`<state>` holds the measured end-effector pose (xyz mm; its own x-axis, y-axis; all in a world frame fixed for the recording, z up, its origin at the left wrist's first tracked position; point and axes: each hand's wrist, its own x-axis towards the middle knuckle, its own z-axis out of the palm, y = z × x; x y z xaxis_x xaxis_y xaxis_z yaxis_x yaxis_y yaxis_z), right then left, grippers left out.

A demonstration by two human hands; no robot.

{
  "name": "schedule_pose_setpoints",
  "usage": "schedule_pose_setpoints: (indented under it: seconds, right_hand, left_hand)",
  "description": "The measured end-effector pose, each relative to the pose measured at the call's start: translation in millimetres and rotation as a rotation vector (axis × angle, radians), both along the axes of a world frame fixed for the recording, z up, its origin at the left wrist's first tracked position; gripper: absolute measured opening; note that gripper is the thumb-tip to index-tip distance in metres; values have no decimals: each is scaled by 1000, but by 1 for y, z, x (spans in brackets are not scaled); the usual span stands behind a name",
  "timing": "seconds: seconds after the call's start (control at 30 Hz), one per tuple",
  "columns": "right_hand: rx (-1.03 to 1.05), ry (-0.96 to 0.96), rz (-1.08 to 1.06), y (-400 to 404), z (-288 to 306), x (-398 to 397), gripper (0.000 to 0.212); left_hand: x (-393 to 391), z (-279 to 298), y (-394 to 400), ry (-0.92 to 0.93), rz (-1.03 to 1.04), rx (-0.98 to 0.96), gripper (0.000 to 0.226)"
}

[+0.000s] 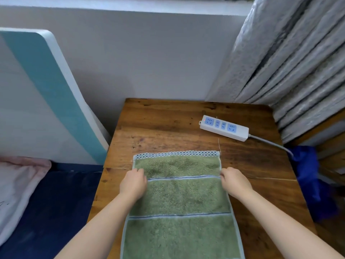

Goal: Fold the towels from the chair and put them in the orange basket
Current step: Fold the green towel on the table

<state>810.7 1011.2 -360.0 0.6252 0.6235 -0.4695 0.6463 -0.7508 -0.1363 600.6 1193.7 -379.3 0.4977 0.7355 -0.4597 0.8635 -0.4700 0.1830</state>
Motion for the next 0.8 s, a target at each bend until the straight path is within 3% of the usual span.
schedule_pose_setpoints:
  seconds: [0.3,0.4,0.5,0.67,0.8]
  right_hand:
    - [66,4,79,59,-38,54,60]
    - [30,25,88,65,-46,61,51]
    - [79,117,66,66,-47,70,34]
    - [237,465,-21,46,-26,75,21]
    - [289,717,-67,25,-1,60,21]
  left_hand:
    - [38,-31,39,-35,76,123,43]
    - [52,-33,51,85,86,109,43]
    - [59,-32,59,100,118,62,24]
    - [40,-14,53,-141,94,-51,18]
    - [7,19,36,-361,163,-397,22]
